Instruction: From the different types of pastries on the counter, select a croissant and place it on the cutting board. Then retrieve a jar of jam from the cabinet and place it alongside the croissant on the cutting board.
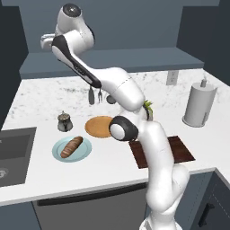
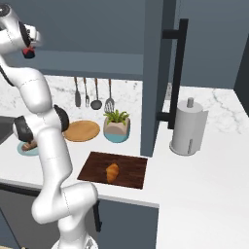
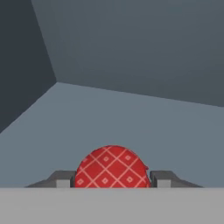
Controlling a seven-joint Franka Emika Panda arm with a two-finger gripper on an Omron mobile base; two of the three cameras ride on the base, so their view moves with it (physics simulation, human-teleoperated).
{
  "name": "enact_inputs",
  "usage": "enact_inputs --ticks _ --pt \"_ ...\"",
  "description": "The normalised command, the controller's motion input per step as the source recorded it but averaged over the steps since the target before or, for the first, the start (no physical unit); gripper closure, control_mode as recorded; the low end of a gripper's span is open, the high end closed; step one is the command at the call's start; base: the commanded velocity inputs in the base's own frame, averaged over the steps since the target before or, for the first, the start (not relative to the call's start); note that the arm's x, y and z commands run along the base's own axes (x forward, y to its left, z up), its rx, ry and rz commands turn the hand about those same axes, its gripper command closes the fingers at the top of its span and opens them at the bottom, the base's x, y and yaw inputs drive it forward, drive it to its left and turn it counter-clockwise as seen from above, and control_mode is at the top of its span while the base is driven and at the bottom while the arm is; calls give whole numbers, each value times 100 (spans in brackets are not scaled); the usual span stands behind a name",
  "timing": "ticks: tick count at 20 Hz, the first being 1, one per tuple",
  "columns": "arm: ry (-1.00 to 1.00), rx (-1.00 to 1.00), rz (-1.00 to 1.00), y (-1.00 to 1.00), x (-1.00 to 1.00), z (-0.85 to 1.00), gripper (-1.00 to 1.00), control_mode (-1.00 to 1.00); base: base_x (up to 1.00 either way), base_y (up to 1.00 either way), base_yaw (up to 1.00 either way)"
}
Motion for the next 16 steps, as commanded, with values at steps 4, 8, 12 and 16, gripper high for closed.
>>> enact_inputs --ticks 4,8,12,16 --pt "-3 3 0 -41 -86 4 100 -100 0 0 0" --pt "-6 4 1 -50 -100 0 100 -100 0 0 0" --pt "-13 0 4 -62 -100 -21 100 -100 0 0 0" --pt "-17 0 5 -61 -100 -51 100 -100 0 0 0"
